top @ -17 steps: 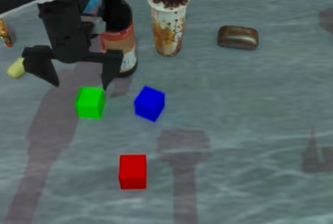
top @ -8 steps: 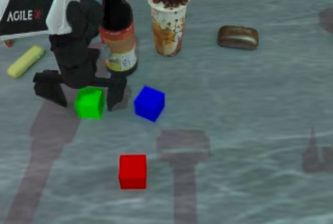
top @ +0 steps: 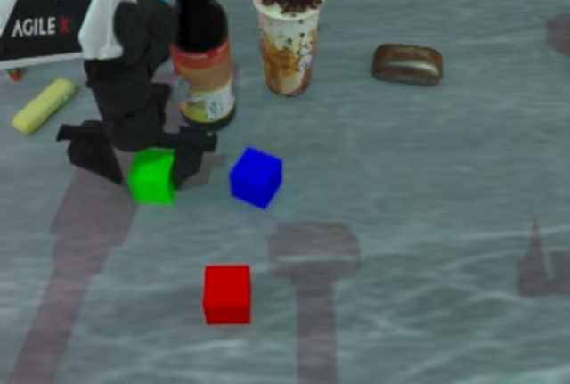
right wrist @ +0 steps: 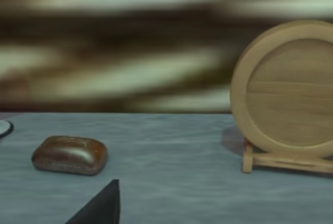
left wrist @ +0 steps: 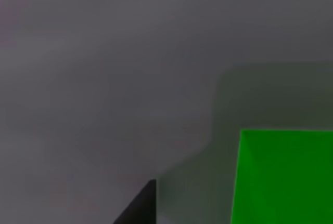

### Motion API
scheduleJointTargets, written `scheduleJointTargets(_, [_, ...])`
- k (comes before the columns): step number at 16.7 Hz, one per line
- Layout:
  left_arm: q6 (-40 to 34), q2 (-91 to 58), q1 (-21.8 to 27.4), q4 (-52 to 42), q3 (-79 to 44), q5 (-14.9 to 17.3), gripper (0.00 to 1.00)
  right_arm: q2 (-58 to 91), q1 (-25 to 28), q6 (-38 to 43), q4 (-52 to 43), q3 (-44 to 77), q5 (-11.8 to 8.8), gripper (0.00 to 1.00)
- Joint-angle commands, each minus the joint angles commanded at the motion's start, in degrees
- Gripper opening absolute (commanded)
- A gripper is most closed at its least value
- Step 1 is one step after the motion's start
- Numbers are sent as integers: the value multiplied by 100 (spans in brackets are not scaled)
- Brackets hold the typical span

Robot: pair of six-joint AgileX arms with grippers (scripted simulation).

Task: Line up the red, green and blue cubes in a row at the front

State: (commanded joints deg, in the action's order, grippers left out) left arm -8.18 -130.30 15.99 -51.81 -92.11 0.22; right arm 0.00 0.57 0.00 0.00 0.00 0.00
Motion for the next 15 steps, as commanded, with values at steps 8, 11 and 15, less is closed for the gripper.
scheduleJointTargets(8, [0,0,0,0,0,0,0,0,0,0,0,0,0,100])
scheduleJointTargets(11, [0,0,0,0,0,0,0,0,0,0,0,0,0,100])
scheduleJointTargets(15, [0,0,0,0,0,0,0,0,0,0,0,0,0,100])
